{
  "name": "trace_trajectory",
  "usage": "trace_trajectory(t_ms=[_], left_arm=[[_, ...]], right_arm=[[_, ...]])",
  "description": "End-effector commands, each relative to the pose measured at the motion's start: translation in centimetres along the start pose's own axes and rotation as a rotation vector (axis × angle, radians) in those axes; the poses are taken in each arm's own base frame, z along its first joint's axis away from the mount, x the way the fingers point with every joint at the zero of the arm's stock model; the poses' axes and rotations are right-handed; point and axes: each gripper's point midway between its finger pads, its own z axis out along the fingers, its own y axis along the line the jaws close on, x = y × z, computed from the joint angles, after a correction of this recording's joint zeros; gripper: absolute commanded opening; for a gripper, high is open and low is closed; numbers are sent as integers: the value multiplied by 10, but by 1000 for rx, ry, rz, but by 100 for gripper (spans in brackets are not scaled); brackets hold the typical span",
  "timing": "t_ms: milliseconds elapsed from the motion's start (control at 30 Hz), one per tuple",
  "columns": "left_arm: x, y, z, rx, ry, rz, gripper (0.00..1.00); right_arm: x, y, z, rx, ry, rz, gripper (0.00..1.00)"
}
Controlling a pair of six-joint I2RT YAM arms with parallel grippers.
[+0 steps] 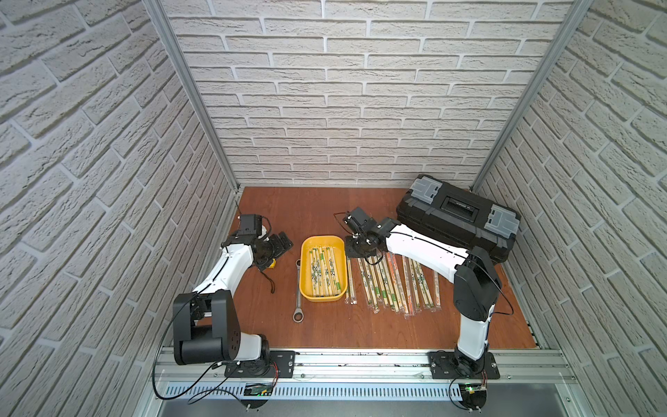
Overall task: Take the paired disposable chopsticks out of the storage box
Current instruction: Place the paired disposable chopsticks at the center of the board.
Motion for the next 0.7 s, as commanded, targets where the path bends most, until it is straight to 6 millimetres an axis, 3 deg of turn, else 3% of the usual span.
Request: trace_trajectory(t_ms=[0,333,667], left_arm=[[-11,-5,-9,7,-37,24,98],[-14,-5,-12,11,-47,24,98],[-14,-7,-12,23,-45,26,98]], right_arm=[[1,24,0,-21,13,-67,32],[15,43,54,37,116,-112,32],[16,26,81,166,140,-124,30]])
